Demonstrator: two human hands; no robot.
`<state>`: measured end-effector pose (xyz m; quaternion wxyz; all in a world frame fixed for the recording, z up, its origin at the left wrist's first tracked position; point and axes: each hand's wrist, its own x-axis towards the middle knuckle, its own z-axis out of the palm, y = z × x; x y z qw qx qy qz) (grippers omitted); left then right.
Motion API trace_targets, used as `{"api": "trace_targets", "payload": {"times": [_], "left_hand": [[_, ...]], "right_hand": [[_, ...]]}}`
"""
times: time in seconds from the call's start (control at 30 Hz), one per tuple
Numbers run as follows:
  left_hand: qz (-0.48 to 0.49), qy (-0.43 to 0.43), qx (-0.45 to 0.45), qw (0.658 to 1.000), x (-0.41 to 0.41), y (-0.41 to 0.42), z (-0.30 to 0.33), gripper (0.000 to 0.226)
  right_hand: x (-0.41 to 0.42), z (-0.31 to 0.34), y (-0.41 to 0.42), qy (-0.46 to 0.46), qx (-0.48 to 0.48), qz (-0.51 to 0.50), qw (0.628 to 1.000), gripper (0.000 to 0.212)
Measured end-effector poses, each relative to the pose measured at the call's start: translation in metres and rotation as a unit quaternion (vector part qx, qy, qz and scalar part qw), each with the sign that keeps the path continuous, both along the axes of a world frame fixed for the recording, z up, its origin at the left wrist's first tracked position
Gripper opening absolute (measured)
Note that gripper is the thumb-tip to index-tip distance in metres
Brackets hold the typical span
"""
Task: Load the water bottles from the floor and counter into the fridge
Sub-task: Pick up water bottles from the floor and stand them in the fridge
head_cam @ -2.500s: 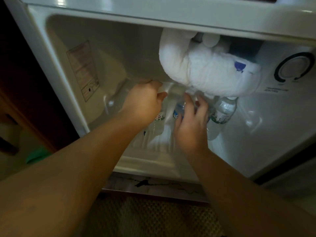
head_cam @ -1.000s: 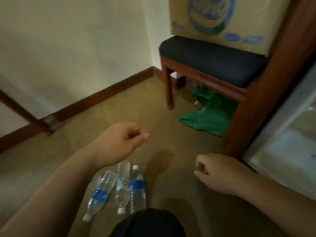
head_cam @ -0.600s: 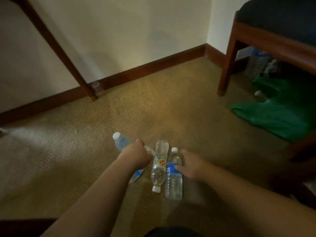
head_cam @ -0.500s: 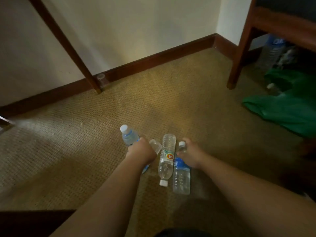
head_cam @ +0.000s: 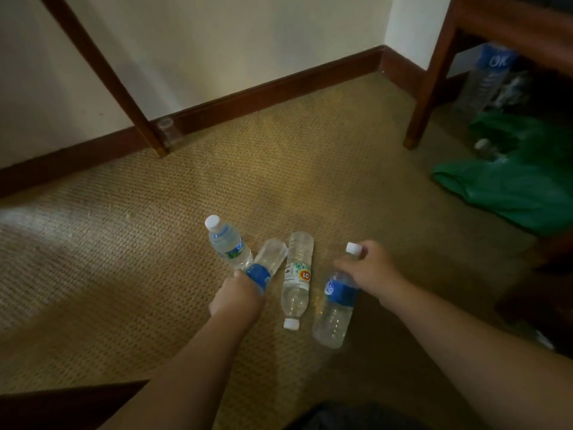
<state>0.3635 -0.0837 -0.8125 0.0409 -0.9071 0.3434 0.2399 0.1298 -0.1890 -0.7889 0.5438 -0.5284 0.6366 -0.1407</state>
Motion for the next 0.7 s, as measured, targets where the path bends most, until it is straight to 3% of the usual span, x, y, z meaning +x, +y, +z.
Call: {"api": "trace_targets", "payload": {"times": [0.13, 0.23, 0.33, 0.47, 0.6, 0.7], "left_hand": [[-0.118, -0.092, -0.073, 0.986, -0.026, -0.005, 0.055, 0.046], [-0.178, -0.096, -0.081, 0.976, -0.045, -0.023, 0.107, 0.031], [-0.236, -0.089, -0.077, 0.965, -0.068, -0.046, 0.158, 0.034], [-0.316, -0.072, -0.106, 0.940, -0.113, -0.072, 0.233, 0.045], [-0.432, -0.077, -0.146, 0.887, -0.176, -0.087, 0.303, 0.067], [-0.500, -0.077, -0.180, 0.844, -0.224, -0.086, 0.335, 0.055]], "right_hand": [[-0.043, 0.057, 0.021, 0.029, -0.103, 0.056, 0.993, 0.029], [-0.076, 0.097, 0.035, 0.068, -0.162, 0.083, 0.981, 0.024], [-0.111, 0.139, 0.045, 0.099, -0.226, 0.069, 0.967, 0.023], [-0.161, 0.194, 0.062, 0.138, -0.288, 0.013, 0.947, 0.023], [-0.216, 0.236, 0.091, 0.151, -0.313, -0.081, 0.934, 0.024], [-0.259, 0.257, 0.114, 0.156, -0.329, -0.165, 0.917, 0.023]]}}
